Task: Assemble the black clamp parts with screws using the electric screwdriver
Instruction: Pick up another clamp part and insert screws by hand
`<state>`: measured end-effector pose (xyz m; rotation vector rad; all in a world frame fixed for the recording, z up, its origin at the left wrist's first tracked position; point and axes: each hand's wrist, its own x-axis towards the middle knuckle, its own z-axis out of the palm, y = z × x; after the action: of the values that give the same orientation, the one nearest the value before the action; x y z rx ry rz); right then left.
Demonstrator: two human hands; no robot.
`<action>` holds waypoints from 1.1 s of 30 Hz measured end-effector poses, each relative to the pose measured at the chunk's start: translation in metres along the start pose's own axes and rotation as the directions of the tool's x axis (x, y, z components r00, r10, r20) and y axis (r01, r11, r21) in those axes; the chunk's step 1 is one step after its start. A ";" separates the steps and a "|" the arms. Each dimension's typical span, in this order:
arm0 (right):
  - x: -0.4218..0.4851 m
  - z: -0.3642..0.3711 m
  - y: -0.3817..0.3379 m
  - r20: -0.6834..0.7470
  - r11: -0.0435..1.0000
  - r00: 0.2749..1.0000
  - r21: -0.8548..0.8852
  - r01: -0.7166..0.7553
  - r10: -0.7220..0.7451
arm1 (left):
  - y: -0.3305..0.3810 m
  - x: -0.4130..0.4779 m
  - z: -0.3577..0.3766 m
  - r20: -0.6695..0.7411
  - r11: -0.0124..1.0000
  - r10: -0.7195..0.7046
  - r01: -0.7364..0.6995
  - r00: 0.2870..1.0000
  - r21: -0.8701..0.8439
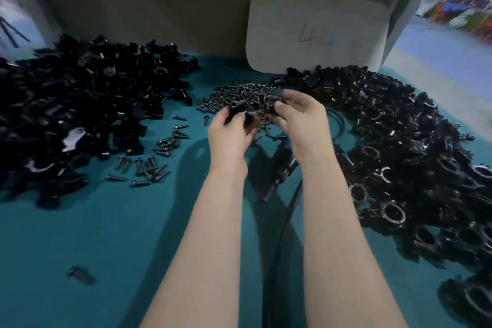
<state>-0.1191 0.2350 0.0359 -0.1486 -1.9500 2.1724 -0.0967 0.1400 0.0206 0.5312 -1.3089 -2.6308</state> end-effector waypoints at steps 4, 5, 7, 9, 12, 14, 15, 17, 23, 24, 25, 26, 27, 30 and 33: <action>-0.009 0.015 0.010 0.020 0.945 0.992 -0.302 0.122 -0.121 | 0.004 -0.001 -0.017 -0.047 0.998 0.044 -0.042 0.998 0.036; -0.010 0.018 0.011 0.023 0.912 0.987 -0.378 0.158 -0.161 | 0.004 0.000 -0.018 -0.051 0.996 0.070 -0.066 0.996 0.063; -0.011 0.020 0.013 0.030 0.861 0.973 -0.459 0.218 -0.230 | 0.002 0.001 -0.020 -0.058 0.986 0.125 -0.117 0.991 0.114; -0.010 0.021 0.013 0.040 0.815 0.958 -0.517 0.263 -0.284 | -0.002 0.003 -0.022 -0.060 0.967 0.176 -0.161 0.983 0.199; -0.011 0.023 0.015 0.087 0.780 0.959 -0.564 0.271 -0.271 | -0.006 0.007 -0.024 -0.027 0.929 0.226 -0.207 0.974 0.306; -0.013 0.023 0.017 0.112 0.795 0.970 -0.556 0.241 -0.216 | -0.007 0.010 -0.026 -0.003 0.934 0.229 -0.219 0.974 0.283; -0.014 0.024 0.018 0.116 0.793 0.972 -0.563 0.233 -0.204 | -0.006 0.012 -0.026 0.010 0.944 0.221 -0.217 0.975 0.249; -0.014 0.024 0.020 0.112 0.757 0.968 -0.605 0.244 -0.223 | -0.005 0.013 -0.028 0.031 0.965 0.198 -0.200 0.980 0.172; -0.017 0.028 0.019 0.118 0.763 0.963 -0.590 0.264 -0.242 | -0.005 0.013 -0.028 0.059 0.979 0.179 -0.184 0.982 0.090; -0.017 0.028 0.018 0.109 0.772 0.966 -0.584 0.252 -0.233 | -0.005 0.013 -0.028 0.061 0.982 0.170 -0.174 0.984 0.070; -0.016 0.028 0.017 0.096 0.806 0.974 -0.548 0.223 -0.204 | -0.004 0.013 -0.029 0.058 0.986 0.158 -0.161 0.986 0.043; -0.016 0.027 0.015 0.083 0.872 0.986 -0.460 0.166 -0.144 | -0.003 0.013 -0.030 0.052 0.989 0.147 -0.147 0.988 0.013; -0.015 0.026 0.013 0.088 0.947 0.995 -0.313 0.075 -0.050 | -0.002 0.013 -0.030 0.041 0.990 0.138 -0.138 0.990 -0.012; -0.013 0.024 0.008 0.209 0.975 0.965 0.118 -0.187 0.160 | -0.001 0.013 -0.032 -0.017 0.989 0.147 -0.148 0.989 -0.028; -0.013 0.023 0.010 0.147 0.996 0.985 -0.002 -0.086 0.086 | -0.003 0.014 -0.030 -0.077 0.980 0.197 -0.194 0.977 0.050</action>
<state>-0.1127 0.2090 0.0275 -0.0754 -2.0524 2.3022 -0.0976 0.1157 -0.0023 0.4831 -1.3215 -2.4027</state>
